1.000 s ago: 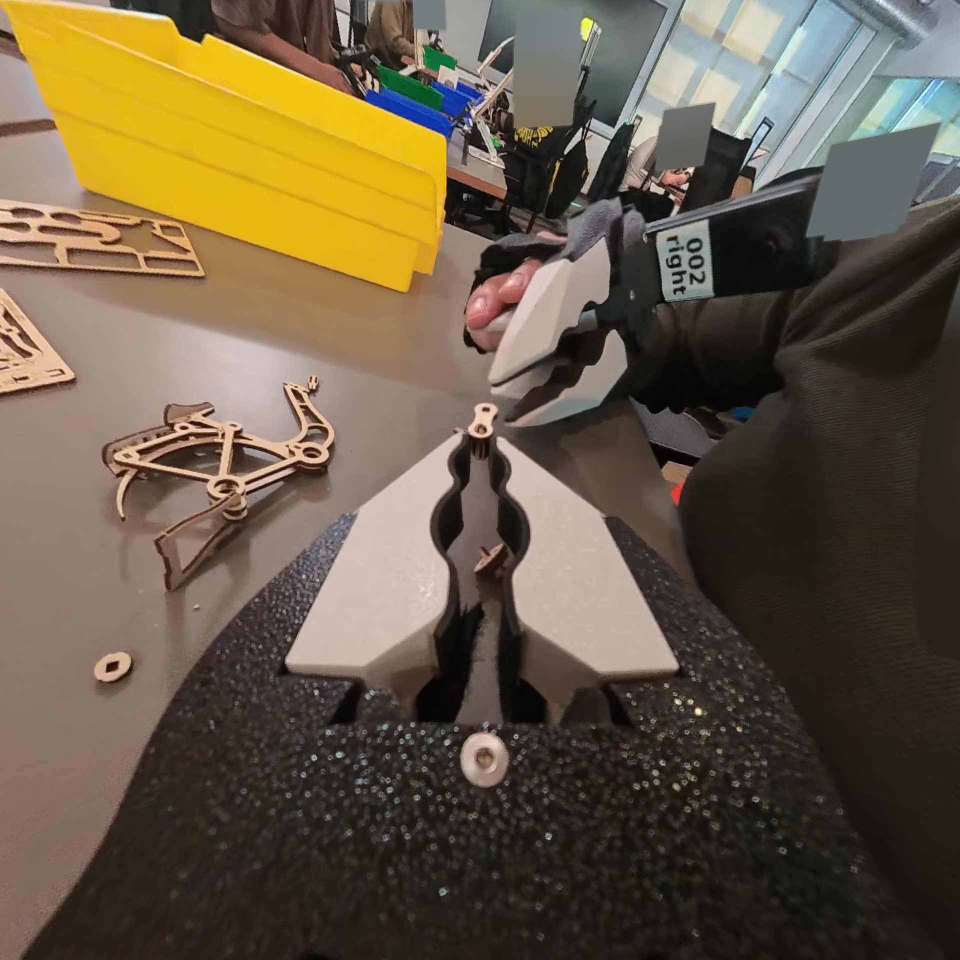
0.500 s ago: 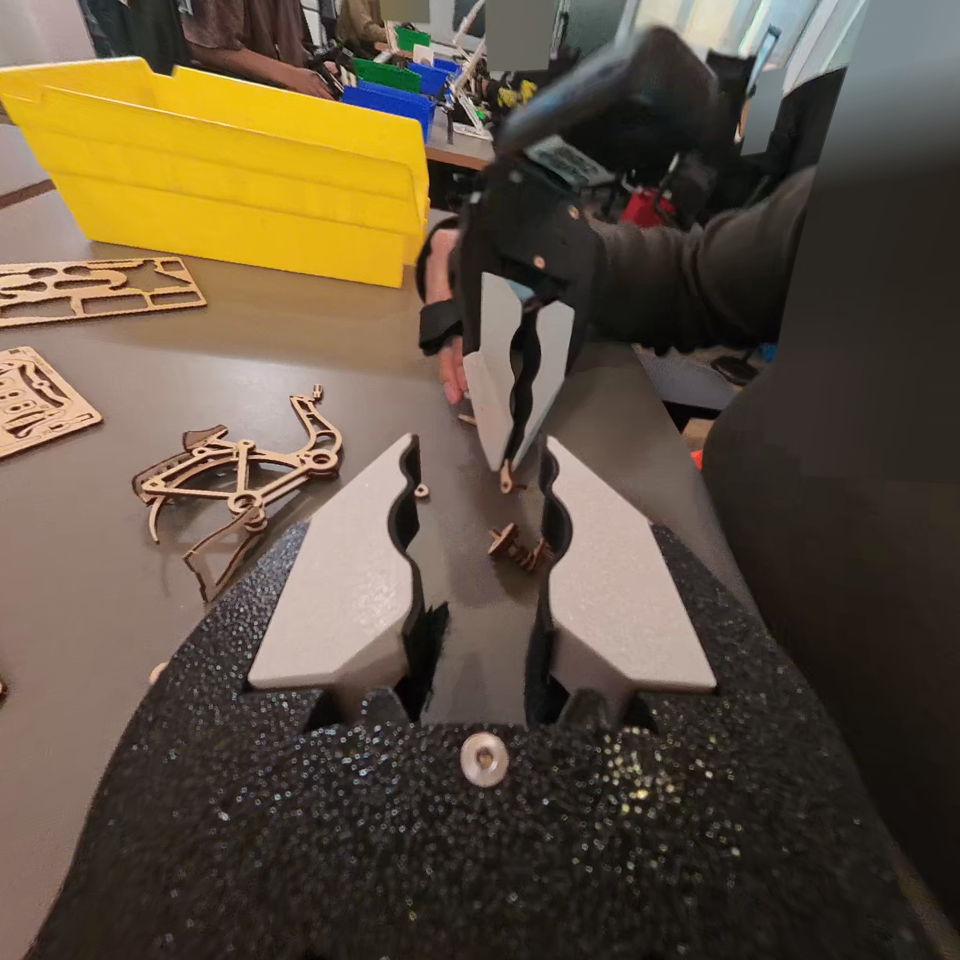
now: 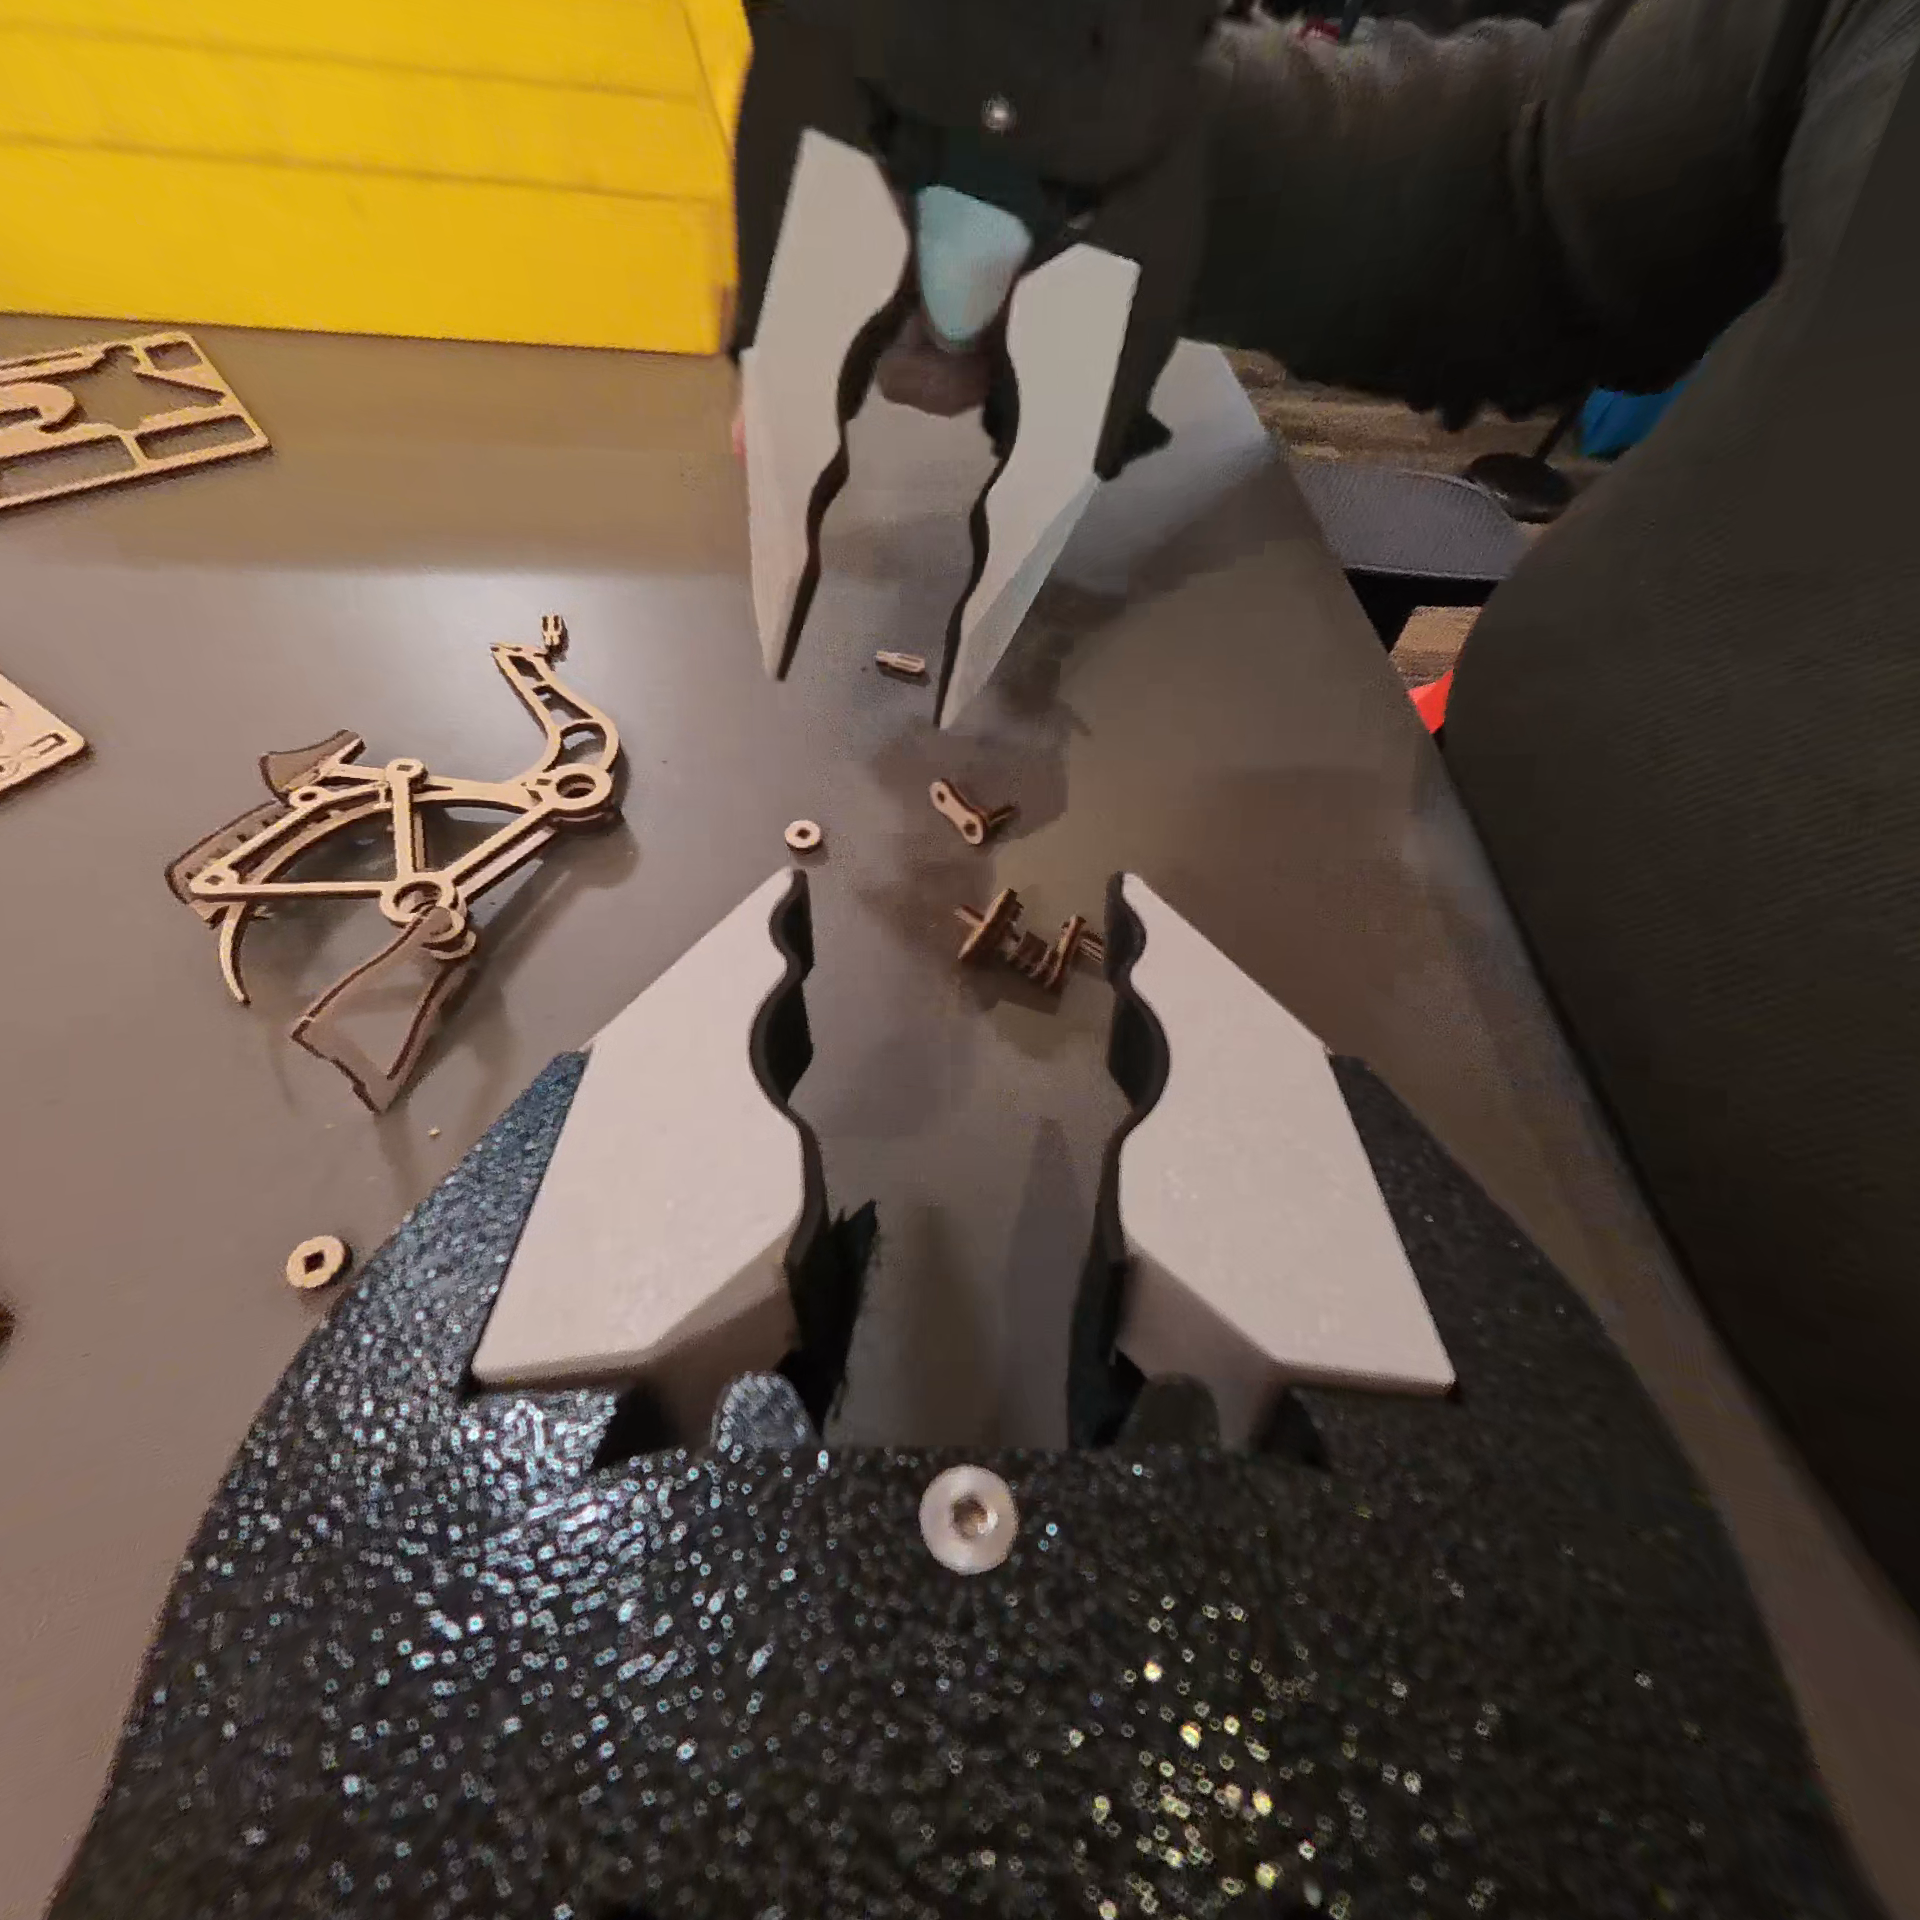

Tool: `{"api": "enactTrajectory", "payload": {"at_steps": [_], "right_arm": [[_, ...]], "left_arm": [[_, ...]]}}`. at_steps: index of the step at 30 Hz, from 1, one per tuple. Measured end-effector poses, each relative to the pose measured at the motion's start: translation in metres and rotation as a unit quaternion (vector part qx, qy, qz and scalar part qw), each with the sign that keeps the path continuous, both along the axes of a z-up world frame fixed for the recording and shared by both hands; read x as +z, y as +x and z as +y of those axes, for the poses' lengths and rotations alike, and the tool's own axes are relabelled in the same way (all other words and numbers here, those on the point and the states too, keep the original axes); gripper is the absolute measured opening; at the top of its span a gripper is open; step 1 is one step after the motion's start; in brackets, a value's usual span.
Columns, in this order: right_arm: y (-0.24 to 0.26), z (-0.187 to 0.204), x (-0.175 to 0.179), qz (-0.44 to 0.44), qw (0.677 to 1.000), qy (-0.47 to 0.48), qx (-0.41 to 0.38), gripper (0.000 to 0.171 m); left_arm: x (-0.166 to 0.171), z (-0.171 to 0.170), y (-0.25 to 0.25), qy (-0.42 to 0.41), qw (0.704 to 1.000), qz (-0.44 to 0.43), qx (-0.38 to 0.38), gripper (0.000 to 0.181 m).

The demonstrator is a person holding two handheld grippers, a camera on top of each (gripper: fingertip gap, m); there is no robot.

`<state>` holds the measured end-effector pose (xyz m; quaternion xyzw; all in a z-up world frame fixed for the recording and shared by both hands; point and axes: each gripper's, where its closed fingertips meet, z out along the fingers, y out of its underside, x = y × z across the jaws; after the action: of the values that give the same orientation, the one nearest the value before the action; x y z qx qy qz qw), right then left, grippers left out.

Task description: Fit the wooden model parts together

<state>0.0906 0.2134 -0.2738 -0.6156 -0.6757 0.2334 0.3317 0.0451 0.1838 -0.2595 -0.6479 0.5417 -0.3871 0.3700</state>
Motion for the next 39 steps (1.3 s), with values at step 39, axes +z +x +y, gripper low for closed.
{"api": "enactTrajectory", "payload": {"at_steps": [39], "right_arm": [[0.016, -0.013, -0.017, 0.050, 0.982, -0.006, -0.179, 0.013]], "left_arm": [[-0.018, -0.024, 0.007, -0.004, 0.989, 0.075, 0.127, 0.067]]}}
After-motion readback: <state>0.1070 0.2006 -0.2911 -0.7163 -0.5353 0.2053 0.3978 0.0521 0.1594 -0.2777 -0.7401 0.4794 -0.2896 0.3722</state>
